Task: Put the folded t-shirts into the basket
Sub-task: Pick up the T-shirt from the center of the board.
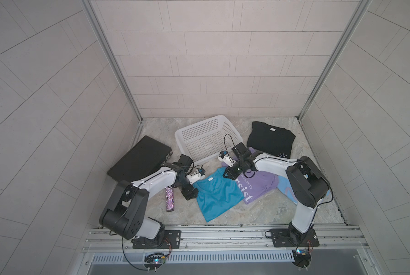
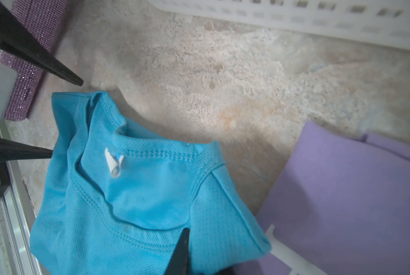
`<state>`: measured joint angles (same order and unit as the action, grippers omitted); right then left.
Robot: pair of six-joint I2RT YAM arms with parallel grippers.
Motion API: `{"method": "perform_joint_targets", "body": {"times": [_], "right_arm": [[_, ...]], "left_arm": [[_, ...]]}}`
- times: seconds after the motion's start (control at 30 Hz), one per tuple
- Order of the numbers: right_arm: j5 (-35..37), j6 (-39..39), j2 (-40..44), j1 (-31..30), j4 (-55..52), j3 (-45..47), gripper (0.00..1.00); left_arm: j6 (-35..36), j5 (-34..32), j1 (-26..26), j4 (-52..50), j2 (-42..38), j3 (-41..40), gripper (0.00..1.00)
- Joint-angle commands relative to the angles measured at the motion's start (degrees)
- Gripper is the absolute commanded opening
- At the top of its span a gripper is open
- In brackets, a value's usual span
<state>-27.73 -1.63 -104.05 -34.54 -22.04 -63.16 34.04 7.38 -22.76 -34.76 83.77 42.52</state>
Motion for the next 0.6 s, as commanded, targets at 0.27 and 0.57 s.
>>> {"method": "perform_joint_targets", "body": {"times": [0.27,0.57], "right_arm": [[-1.1,-2.0,3.3,-0.4,1.8,1.0,0.12],[-0.7,-2.2,2.7,-0.3,1.8,1.5,0.1]], "left_arm": [[0.7,-0.6,-2.7,-0.2,4.5,2.7,0.58],[-1.1,-0.2,-3.3,-0.2,6.6,3.4,0.31]]}}
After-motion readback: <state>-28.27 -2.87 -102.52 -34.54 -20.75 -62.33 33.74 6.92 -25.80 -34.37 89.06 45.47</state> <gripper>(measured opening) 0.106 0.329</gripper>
